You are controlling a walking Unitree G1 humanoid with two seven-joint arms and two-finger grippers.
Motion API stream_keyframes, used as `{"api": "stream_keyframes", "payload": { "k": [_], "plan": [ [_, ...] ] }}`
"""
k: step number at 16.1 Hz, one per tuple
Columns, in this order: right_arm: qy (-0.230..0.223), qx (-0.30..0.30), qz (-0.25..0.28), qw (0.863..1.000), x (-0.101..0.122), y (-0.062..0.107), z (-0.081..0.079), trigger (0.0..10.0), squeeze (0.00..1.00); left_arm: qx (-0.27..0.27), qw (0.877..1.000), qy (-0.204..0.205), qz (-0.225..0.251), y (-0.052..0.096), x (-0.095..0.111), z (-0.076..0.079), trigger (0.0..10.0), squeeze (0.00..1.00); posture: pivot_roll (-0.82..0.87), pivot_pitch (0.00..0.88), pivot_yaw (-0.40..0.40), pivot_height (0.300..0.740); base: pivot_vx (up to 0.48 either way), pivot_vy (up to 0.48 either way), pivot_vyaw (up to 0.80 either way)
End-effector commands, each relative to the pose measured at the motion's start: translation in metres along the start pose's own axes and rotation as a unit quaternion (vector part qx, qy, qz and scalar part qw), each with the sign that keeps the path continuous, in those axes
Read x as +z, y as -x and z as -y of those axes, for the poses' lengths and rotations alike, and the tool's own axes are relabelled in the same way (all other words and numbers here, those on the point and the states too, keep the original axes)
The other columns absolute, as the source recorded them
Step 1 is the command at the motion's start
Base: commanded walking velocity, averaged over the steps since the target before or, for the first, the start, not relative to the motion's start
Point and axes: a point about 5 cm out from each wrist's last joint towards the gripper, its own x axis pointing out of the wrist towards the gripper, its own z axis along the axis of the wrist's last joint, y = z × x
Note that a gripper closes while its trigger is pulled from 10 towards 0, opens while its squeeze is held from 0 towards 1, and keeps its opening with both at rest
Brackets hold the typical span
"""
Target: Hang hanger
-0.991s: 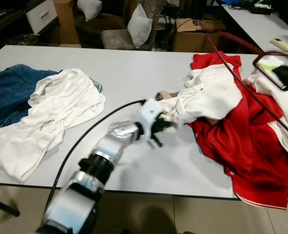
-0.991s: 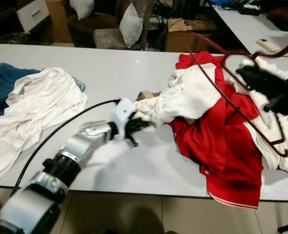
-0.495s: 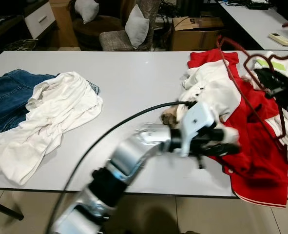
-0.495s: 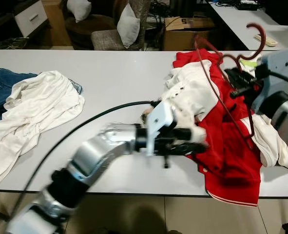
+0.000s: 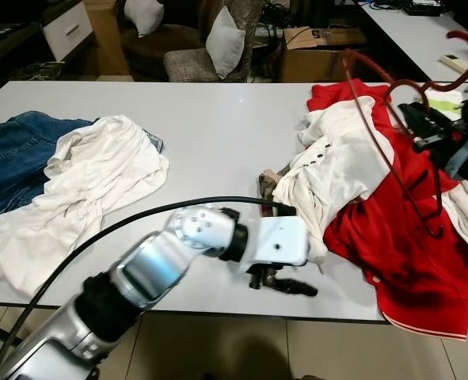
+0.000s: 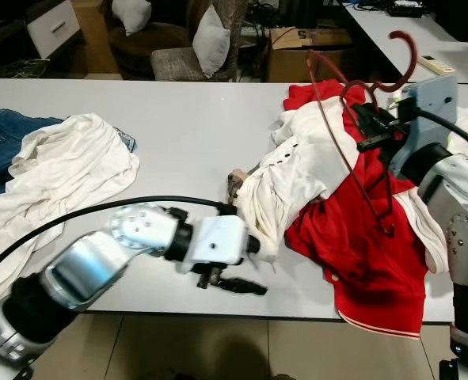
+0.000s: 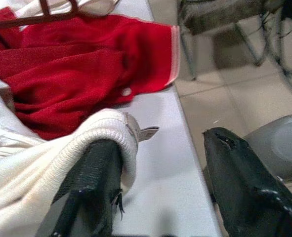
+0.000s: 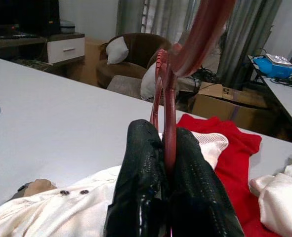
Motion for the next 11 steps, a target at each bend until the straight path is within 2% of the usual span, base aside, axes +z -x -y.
{"api": "stream_keyframes", "payload": {
  "k": [1,2,3,6,7,8,9,10,11],
  "plan": [
    [0.011,0.000,0.015,1.000,0.009,-0.002,-0.001,10.0,0.00,-0.011,1.000,-0.001,0.007,0.010,0.003,0.003,10.0,1.00,-0.17,0.000,0.049,0.740,0.000,0.000,0.00],
    [0.012,0.005,0.018,1.000,0.010,-0.004,-0.002,10.0,0.00,-0.017,1.000,0.011,0.012,0.018,0.001,0.007,10.0,1.00,-0.17,0.000,0.052,0.740,0.000,0.000,0.00],
    [0.009,0.008,0.040,0.999,0.016,-0.006,-0.007,10.0,0.00,0.010,0.997,0.054,0.052,0.030,0.000,0.008,10.0,1.00,-0.17,0.000,0.069,0.740,0.000,0.000,0.00],
    [0.009,0.024,0.062,0.998,0.021,-0.003,-0.020,10.0,0.00,0.066,0.987,0.104,0.101,0.052,0.001,0.011,10.0,1.00,-0.18,0.000,0.085,0.740,0.000,0.000,0.00],
    [0.007,0.030,0.067,0.997,0.021,-0.002,-0.026,10.0,0.00,0.099,0.992,0.062,0.041,0.050,-0.005,0.009,10.0,0.97,-0.17,0.000,0.081,0.740,0.000,0.000,0.00],
    [0.012,0.031,0.065,0.997,0.017,-0.001,-0.031,10.0,0.00,0.146,0.987,-0.010,-0.065,0.045,-0.021,0.000,10.0,0.88,-0.16,0.000,0.079,0.740,0.000,0.000,0.00],
    [0.014,0.029,0.061,0.998,0.013,-0.001,-0.035,10.0,0.00,0.165,0.979,-0.045,-0.112,0.043,-0.031,-0.005,10.0,0.88,-0.17,0.000,0.084,0.740,0.000,0.000,0.00],
    [0.013,0.029,0.058,0.998,0.008,-0.002,-0.040,10.0,0.00,0.180,0.974,-0.040,-0.132,0.041,-0.039,-0.008,10.0,0.89,-0.17,0.000,0.087,0.740,0.000,0.000,0.00],
    [0.016,0.030,0.052,0.998,0.002,-0.002,-0.046,10.0,0.00,0.184,0.968,-0.058,-0.161,0.037,-0.047,-0.009,10.0,0.71,-0.16,0.000,0.087,0.740,0.000,0.000,0.00]
  ]
}}
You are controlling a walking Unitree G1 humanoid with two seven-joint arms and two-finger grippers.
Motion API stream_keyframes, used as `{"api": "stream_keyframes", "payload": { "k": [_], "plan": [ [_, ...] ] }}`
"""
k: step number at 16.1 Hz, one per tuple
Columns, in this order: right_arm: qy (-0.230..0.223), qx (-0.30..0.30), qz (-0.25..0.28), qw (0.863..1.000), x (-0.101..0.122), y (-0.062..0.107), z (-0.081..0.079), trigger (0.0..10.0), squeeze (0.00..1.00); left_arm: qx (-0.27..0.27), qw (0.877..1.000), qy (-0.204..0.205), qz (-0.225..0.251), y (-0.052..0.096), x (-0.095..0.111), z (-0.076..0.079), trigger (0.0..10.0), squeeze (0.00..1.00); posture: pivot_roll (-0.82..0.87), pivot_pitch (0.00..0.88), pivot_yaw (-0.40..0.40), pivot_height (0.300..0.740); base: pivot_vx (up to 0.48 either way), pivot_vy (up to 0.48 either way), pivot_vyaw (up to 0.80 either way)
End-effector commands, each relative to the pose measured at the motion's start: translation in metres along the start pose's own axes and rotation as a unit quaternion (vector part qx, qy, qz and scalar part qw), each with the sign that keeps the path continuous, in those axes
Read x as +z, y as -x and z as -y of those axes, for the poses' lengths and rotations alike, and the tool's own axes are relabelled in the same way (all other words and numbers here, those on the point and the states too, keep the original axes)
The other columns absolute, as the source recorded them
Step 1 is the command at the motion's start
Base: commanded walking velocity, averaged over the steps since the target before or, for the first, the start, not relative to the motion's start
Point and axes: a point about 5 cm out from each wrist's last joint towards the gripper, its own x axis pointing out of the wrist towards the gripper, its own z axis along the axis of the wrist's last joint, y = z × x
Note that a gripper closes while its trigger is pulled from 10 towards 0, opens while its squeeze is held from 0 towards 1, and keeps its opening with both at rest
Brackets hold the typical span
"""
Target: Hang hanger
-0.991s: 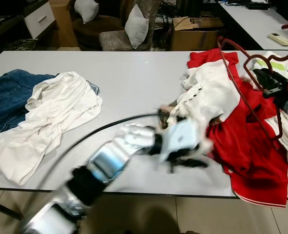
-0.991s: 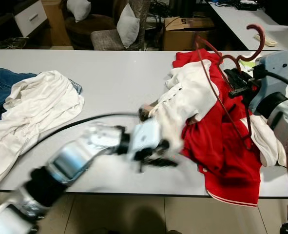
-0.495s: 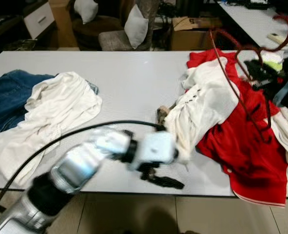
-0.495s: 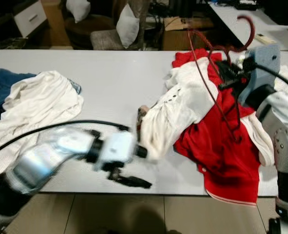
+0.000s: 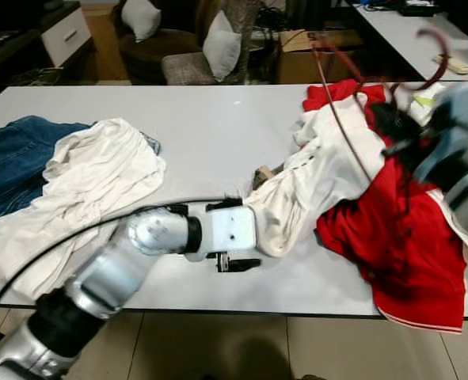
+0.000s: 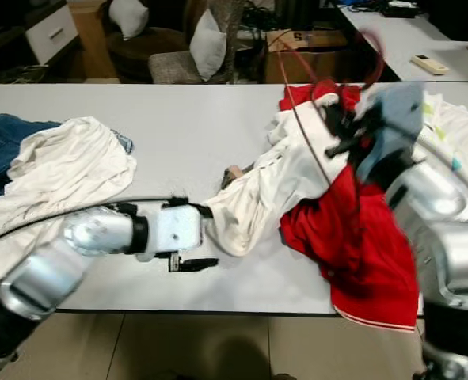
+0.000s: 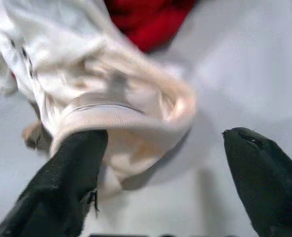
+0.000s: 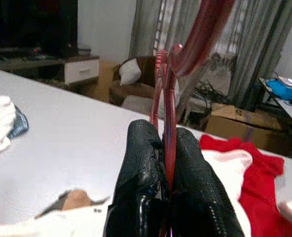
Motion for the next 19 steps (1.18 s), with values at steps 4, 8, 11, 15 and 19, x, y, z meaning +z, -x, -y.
{"api": "stream_keyframes", "payload": {
  "k": [4,8,11,15,19],
  "plan": [
    [0.024,-0.002,-0.002,1.000,-0.004,0.002,-0.014,10.0,0.00,0.016,0.997,-0.026,-0.073,-0.002,-0.024,0.005,10.0,0.00,-0.18,0.000,0.106,0.740,0.000,0.000,0.00],
    [0.011,-0.011,-0.008,1.000,-0.011,0.007,-0.019,10.0,0.00,0.006,0.993,0.089,-0.072,0.023,-0.056,0.012,10.0,0.00,-0.21,0.000,0.132,0.740,0.000,0.000,0.00],
    [-0.018,-0.024,-0.007,1.000,-0.023,0.005,-0.026,10.0,0.00,0.026,0.978,0.201,0.050,0.028,-0.042,0.006,10.0,0.00,-0.22,0.000,0.143,0.740,0.000,0.000,0.00],
    [-0.013,-0.017,-0.010,1.000,-0.028,0.001,-0.035,10.0,0.00,0.093,0.966,0.213,0.111,0.025,-0.025,-0.015,10.0,0.00,-0.20,0.000,0.132,0.740,0.000,0.000,0.00],
    [0.002,0.006,-0.008,1.000,-0.028,-0.006,-0.040,10.0,0.00,-0.066,0.988,0.141,-0.011,0.021,-0.034,0.025,10.0,0.00,-0.18,0.000,0.122,0.740,0.000,0.000,0.00]
  ]
}}
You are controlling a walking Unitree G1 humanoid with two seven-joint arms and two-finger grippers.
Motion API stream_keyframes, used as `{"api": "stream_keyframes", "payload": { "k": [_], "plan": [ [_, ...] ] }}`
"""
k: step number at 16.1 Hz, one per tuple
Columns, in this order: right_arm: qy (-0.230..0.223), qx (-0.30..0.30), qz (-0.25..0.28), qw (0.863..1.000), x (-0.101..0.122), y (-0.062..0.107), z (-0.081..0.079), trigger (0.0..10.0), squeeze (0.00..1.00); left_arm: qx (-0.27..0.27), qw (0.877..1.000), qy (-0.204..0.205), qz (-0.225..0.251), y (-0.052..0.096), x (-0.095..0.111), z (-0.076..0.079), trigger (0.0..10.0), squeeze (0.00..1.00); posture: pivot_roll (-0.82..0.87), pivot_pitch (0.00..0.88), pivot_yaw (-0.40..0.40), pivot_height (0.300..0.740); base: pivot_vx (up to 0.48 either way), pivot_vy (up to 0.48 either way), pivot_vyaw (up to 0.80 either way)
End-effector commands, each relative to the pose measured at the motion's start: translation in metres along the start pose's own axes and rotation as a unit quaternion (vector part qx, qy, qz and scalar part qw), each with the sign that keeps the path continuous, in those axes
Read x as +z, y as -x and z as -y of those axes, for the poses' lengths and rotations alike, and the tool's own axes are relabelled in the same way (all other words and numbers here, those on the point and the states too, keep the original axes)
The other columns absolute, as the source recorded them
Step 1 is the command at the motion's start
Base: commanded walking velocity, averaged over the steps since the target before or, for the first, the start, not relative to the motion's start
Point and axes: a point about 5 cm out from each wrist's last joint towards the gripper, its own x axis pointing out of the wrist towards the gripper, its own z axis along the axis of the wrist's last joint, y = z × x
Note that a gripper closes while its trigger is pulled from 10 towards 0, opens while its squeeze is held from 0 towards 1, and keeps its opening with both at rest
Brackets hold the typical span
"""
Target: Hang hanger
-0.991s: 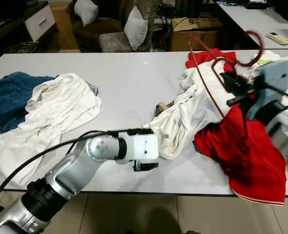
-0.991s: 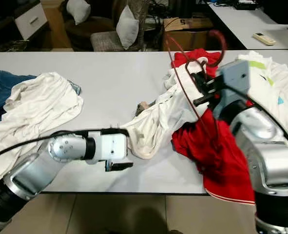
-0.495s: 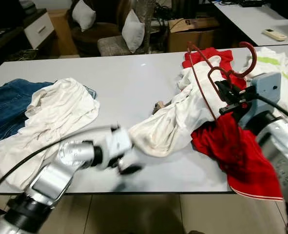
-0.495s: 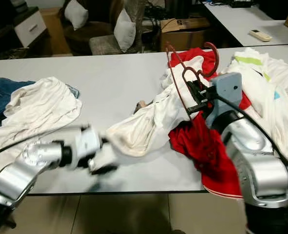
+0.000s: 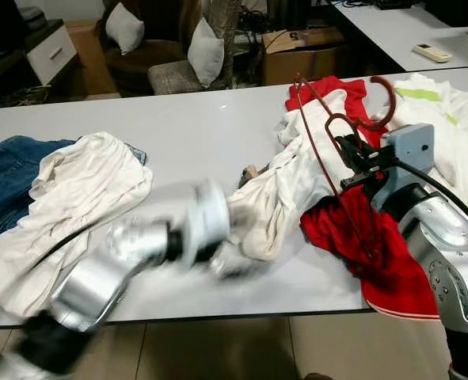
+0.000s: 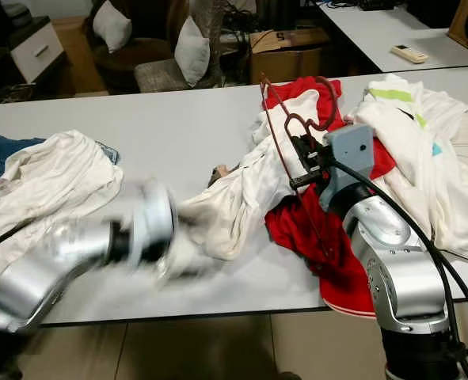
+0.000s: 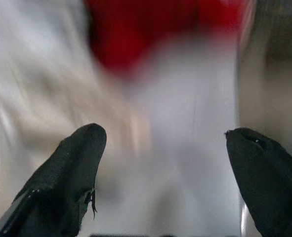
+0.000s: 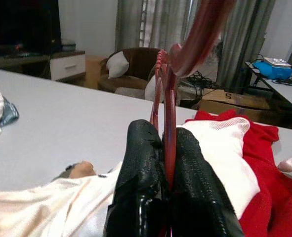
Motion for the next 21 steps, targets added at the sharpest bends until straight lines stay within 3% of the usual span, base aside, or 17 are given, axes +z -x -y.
{"api": "stream_keyframes", "payload": {
  "k": [1,3,5,6,7,8,11,13,15,18,21],
  "plan": [
    [0.009,0.016,0.011,1.000,0.005,-0.004,-0.004,10.0,0.00,0.026,0.992,-0.058,-0.105,0.007,-0.022,-0.008,10.0,0.00,-0.18,0.000,0.124,0.740,0.000,0.000,0.00],
    [-0.003,0.035,0.015,0.999,0.006,-0.007,-0.008,10.0,0.00,0.059,0.996,-0.048,-0.055,0.013,-0.011,-0.019,10.0,0.00,-0.18,0.000,0.121,0.740,0.000,0.000,0.00],
    [-0.096,0.125,0.044,0.986,0.015,-0.010,-0.029,10.0,0.00,0.051,0.999,-0.018,0.005,0.013,0.004,-0.018,10.0,0.00,-0.18,0.000,0.122,0.740,0.000,0.000,0.00],
    [-0.112,0.155,0.049,0.980,0.018,-0.010,-0.036,10.0,0.00,0.047,0.999,-0.017,0.006,0.013,0.005,-0.017,10.0,0.00,-0.19,0.000,0.123,0.740,0.000,0.000,0.00],
    [-0.134,0.227,0.021,0.964,0.014,-0.012,-0.052,10.0,0.00,0.041,0.999,-0.027,-0.011,0.012,0.002,-0.016,10.0,0.00,-0.19,0.000,0.125,0.740,0.000,0.000,0.00],
    [-0.143,0.257,-0.010,0.956,0.007,-0.015,-0.060,10.0,0.00,0.040,0.998,-0.038,-0.018,0.012,0.001,-0.018,10.0,0.00,-0.20,0.000,0.124,0.740,0.000,0.000,0.00],
    [-0.170,0.221,-0.173,0.944,-0.053,-0.036,-0.060,10.0,0.00,0.052,0.997,-0.051,-0.007,0.021,0.006,-0.025,10.0,0.00,-0.19,0.000,0.117,0.740,0.000,0.000,0.00],
    [-0.168,0.217,-0.212,0.938,-0.069,-0.038,-0.056,10.0,0.00,0.056,0.997,-0.045,-0.015,0.029,0.005,-0.028,10.0,0.00,-0.18,0.000,0.112,0.740,0.000,0.000,0.00],
    [-0.158,0.192,-0.273,0.929,-0.094,-0.038,-0.047,10.0,0.00,0.051,0.995,-0.060,-0.065,0.044,-0.005,-0.033,10.0,0.00,-0.16,0.000,0.100,0.740,0.000,0.000,0.00],
    [-0.149,0.186,-0.292,0.926,-0.102,-0.042,-0.042,10.0,0.00,0.009,0.995,-0.051,-0.090,0.063,-0.015,-0.031,10.0,0.00,-0.14,0.000,0.095,0.740,0.000,0.000,0.00],
    [-0.154,0.186,-0.285,0.928,-0.100,-0.047,-0.040,10.0,0.00,-0.035,0.998,-0.017,-0.057,0.077,-0.014,-0.027,10.0,0.00,-0.14,0.000,0.094,0.740,0.000,0.000,0.00]
  ]
}}
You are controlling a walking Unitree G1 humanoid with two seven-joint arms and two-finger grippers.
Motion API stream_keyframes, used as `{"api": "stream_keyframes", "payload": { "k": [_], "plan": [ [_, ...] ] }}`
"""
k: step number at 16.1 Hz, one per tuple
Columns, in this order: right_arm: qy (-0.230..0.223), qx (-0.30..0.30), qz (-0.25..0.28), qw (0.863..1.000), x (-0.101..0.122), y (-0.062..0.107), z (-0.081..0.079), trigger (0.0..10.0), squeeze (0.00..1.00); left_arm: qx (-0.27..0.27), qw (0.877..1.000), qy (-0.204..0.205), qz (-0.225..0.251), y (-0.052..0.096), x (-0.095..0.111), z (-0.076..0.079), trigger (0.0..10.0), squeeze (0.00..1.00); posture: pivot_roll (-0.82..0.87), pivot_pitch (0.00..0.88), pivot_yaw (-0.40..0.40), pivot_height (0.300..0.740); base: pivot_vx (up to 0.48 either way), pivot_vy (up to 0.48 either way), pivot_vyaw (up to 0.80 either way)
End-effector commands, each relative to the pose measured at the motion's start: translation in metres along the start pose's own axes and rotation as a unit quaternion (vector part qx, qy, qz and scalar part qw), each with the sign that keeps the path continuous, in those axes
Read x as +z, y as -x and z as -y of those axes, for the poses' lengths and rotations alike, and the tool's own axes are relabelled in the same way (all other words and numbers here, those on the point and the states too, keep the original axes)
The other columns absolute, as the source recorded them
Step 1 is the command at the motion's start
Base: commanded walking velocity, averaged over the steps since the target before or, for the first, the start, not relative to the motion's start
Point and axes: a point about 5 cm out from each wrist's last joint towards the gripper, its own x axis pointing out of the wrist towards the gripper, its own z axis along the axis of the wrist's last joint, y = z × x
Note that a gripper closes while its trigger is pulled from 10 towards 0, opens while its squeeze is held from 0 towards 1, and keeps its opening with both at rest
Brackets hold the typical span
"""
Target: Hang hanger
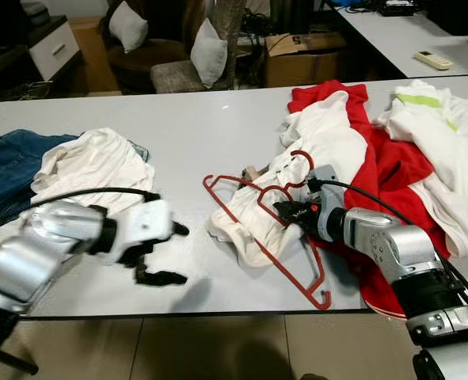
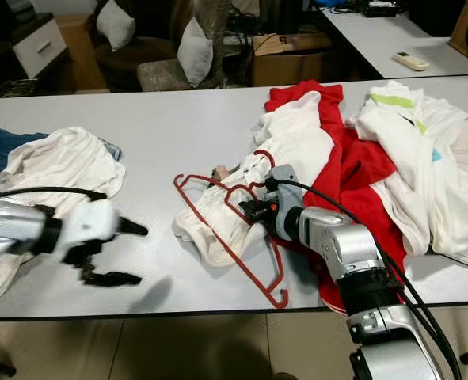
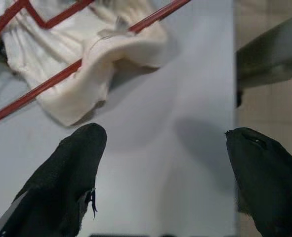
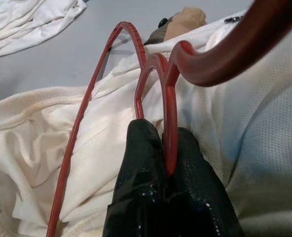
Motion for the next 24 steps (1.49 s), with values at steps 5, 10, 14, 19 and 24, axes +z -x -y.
{"api": "stream_keyframes", "payload": {
  "k": [5,10,14,19,24],
  "plan": [
    [-0.002,0.076,0.167,0.983,0.063,0.020,-0.025,10.0,0.00,0.177,0.954,0.092,0.223,0.030,0.025,-0.052,10.0,0.00,-0.16,0.000,0.109,0.740,0.000,0.000,0.00],
    [0.027,0.004,0.236,0.971,0.086,0.052,-0.037,10.0,0.00,0.316,0.911,0.094,0.246,-0.004,0.048,-0.070,10.0,0.00,-0.17,0.000,0.117,0.740,0.000,0.000,0.00],
    [0.071,-0.106,0.269,0.955,0.061,0.058,-0.047,10.0,0.00,0.452,0.861,0.150,0.181,-0.033,0.025,-0.075,10.0,0.00,-0.22,0.000,0.154,0.740,0.000,0.000,0.00],
    [0.045,-0.158,0.336,0.927,0.058,0.062,-0.059,10.0,0.00,0.487,0.843,0.169,0.153,-0.052,0.011,-0.063,10.0,0.00,-0.26,0.000,0.176,0.740,0.000,0.347,0.00],
    [0.025,-0.230,0.358,0.904,0.046,0.082,-0.042,10.0,0.00,0.515,0.828,0.170,0.141,-0.052,0.008,-0.054,10.0,0.00,-0.22,0.000,0.152,0.740,0.000,0.349,0.00]
  ]
}}
